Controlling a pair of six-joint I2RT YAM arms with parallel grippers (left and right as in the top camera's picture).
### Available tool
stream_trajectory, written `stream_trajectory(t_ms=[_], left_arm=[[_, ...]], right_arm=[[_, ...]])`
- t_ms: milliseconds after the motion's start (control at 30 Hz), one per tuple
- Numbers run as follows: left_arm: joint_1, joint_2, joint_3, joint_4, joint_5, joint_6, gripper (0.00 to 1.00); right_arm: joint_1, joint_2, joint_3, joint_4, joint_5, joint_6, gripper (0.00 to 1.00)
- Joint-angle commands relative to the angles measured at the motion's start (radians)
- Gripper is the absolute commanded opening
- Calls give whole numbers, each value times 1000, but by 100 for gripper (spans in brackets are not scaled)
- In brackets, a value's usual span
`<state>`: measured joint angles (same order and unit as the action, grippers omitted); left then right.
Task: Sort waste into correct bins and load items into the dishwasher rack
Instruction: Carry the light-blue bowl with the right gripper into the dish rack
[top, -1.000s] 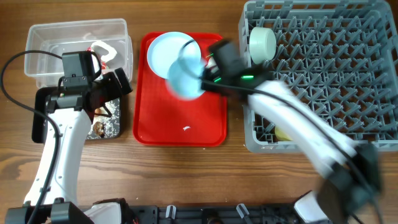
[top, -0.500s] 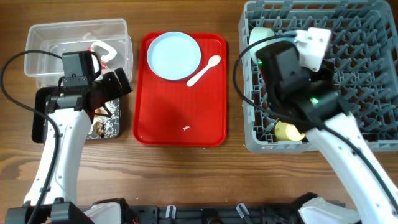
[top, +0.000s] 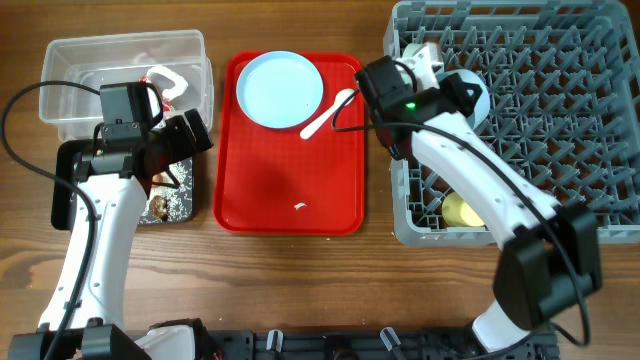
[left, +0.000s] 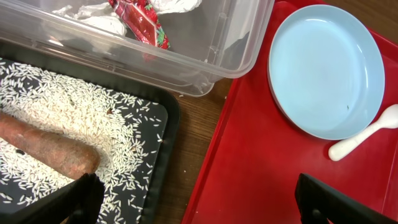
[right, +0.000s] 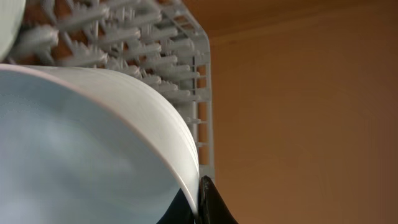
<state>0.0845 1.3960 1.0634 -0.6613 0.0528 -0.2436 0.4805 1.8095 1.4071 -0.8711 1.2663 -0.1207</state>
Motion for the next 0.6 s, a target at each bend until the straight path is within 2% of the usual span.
stream_trajectory(t_ms=[0,200,567], left_arm=[[3,-5,8,3,-6,12,100],[3,-5,8,3,-6,12,100],[4,-5,8,3,-6,12,100]], right_arm=[[-3,49,-8,8,82,-69,4],[-3,61,-8,26,-5,-61,5],[-25,63,-8,65,-11,-63,4]])
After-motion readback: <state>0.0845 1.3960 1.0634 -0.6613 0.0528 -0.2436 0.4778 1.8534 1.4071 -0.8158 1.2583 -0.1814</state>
